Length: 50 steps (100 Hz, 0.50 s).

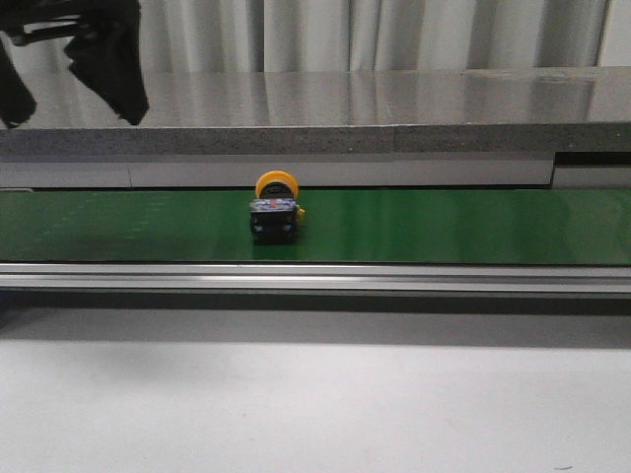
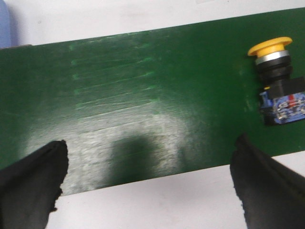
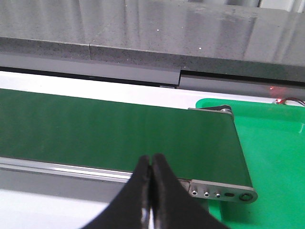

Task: Move button from right to left
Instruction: 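Lower the left gripper onto the button on the belt and grasp it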

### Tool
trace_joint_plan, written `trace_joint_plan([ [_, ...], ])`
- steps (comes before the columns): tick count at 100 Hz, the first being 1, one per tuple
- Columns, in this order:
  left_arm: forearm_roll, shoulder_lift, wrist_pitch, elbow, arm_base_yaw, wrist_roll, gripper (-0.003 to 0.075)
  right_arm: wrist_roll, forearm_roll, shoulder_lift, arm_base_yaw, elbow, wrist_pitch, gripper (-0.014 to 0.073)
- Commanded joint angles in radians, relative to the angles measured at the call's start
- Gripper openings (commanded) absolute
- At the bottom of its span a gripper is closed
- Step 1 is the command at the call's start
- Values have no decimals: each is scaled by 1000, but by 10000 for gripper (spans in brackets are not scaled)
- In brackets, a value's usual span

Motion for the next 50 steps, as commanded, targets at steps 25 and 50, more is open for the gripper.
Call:
trace_joint_plan([
  [25, 17, 89, 67, -167, -67, -97, 670, -6, -9, 7, 1, -25, -76, -66],
  [50, 15, 168, 117, -217, -67, -136, 670, -6, -9, 7, 1, -25, -76, -66],
])
